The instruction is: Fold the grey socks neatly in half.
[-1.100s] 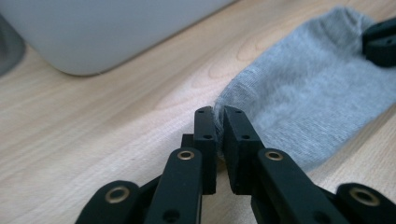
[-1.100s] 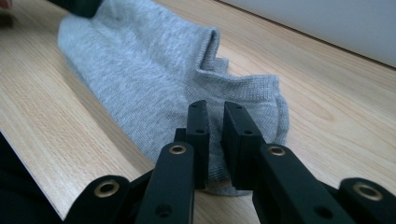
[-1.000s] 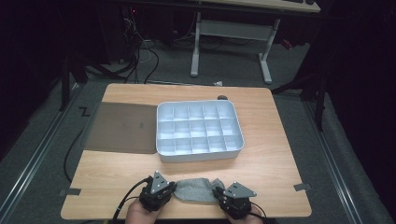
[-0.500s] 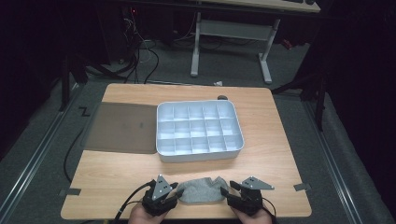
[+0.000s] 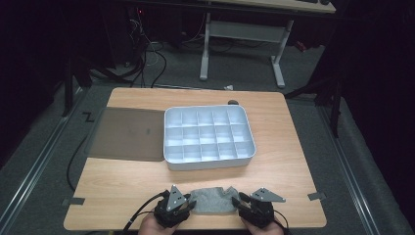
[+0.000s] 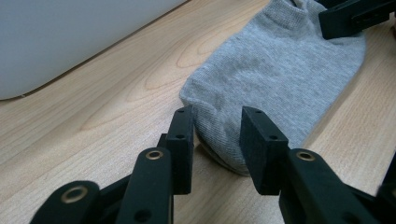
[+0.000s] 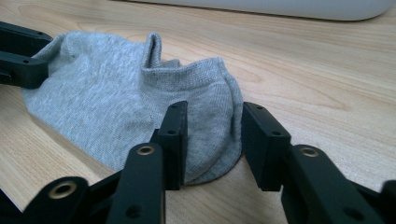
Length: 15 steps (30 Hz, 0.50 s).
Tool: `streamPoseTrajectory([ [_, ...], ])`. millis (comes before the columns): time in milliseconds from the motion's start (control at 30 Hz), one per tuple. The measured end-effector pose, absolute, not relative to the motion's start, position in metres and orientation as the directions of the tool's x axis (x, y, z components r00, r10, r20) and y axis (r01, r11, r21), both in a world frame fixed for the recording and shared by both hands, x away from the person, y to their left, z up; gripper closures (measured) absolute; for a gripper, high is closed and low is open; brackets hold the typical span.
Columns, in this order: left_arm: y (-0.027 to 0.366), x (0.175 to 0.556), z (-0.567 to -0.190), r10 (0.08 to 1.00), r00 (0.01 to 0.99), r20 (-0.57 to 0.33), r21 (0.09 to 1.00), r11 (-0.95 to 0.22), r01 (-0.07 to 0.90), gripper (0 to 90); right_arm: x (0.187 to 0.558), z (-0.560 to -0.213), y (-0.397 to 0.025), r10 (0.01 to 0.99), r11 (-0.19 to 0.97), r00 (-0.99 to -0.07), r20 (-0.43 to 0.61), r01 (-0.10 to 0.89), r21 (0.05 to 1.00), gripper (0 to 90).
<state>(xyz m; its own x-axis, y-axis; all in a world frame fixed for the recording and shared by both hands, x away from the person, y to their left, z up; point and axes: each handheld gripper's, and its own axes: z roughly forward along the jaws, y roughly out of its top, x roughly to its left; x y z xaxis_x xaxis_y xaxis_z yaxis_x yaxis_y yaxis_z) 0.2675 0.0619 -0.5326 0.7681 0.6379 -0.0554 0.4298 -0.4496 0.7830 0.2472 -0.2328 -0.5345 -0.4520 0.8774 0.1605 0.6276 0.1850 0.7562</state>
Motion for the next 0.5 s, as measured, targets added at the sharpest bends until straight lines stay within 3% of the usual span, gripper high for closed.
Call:
streamPoseTrajectory([
  [200, 0.0602, 0.2661, -0.5328, 0.636, 0.770, -0.054, 0.784, -0.451, 0.427, 65.6, 0.2455, -0.5352, -0.2309, 0.869, 0.187, -0.463, 0.173, 0.632, 0.752, 80.2],
  [500, 0.0598, 0.2646, -0.5284, 0.634, 0.770, -0.062, 0.794, -0.436, 0.423, 61.5, 0.2448, -0.5287, -0.2382, 0.882, 0.172, -0.446, 0.150, 0.603, 0.779, 81.3],
])
